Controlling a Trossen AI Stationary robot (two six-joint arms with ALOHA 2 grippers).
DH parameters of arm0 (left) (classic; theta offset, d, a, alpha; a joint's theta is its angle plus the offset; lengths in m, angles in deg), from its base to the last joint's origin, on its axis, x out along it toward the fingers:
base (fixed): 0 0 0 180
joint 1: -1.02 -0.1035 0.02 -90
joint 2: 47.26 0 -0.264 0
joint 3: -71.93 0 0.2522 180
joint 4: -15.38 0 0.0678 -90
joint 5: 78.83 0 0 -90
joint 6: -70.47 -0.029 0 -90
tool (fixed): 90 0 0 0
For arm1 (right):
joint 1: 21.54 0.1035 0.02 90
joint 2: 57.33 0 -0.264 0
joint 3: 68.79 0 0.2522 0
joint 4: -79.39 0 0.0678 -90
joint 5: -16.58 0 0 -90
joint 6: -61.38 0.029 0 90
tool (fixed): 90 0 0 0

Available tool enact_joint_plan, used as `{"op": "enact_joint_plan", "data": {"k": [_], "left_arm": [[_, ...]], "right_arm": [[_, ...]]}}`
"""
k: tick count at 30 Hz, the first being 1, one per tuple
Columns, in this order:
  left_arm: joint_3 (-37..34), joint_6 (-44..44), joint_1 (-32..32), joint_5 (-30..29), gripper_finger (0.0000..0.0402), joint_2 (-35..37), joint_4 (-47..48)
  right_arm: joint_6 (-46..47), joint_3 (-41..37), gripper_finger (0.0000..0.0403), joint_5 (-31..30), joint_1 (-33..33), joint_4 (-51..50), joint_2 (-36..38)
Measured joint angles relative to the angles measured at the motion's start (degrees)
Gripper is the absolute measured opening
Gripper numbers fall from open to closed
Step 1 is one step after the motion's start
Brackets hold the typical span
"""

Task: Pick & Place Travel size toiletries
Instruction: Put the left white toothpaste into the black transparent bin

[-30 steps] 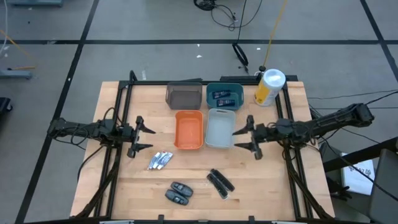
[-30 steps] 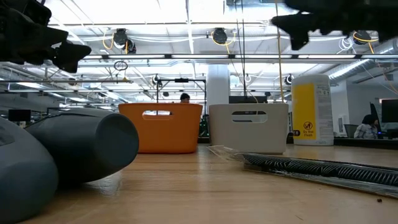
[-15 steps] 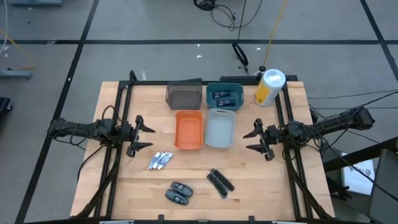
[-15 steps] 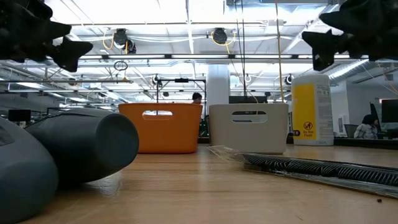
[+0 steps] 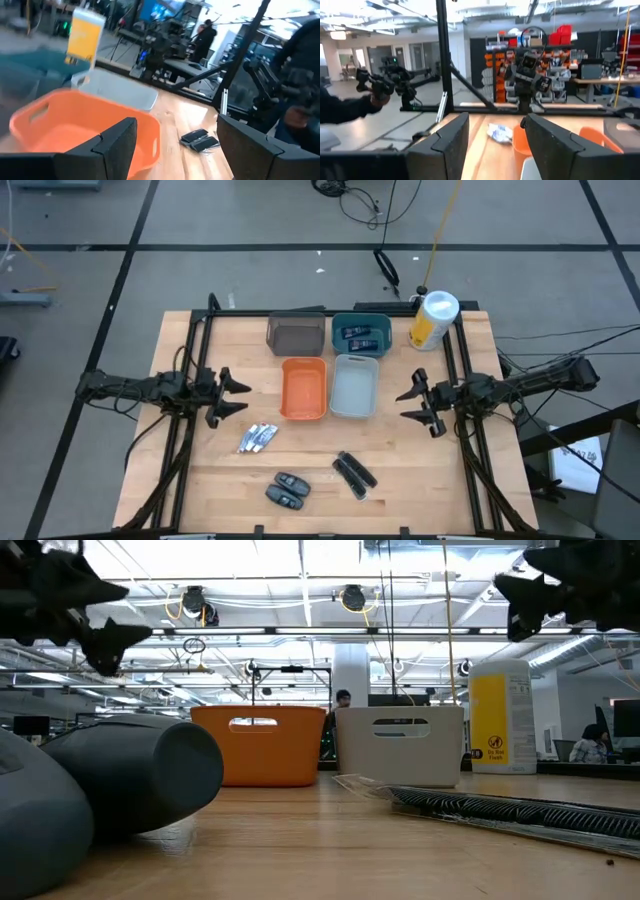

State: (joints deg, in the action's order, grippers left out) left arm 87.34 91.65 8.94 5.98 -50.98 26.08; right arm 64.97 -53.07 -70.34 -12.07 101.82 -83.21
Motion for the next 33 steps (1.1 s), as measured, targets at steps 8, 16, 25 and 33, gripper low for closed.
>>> {"op": "enact_joint_plan", "data": {"k": [8,16,25,33], "left_arm": [[2.42,12.93,0.56,1.05,0.0273,-9.77,1.42],[16.67,18.46,3.83,0.18,0.0273,-31.0,18.91],[31.55,26.7,7.9,3.97,0.0273,-54.82,35.65],[33.92,45.88,11.86,7.68,0.0273,-65.76,42.64]], "right_arm": [[-0.27,-0.08,0.0172,-0.33,0.0,-6.03,3.91],[0.83,-0.08,0.0173,-0.25,0.0,-6.47,4.1],[1.63,-0.13,0.0173,-0.25,0.0,-7.35,4.08],[1.71,-0.15,0.0173,-0.03,0.0,-7.91,4.08]]}}
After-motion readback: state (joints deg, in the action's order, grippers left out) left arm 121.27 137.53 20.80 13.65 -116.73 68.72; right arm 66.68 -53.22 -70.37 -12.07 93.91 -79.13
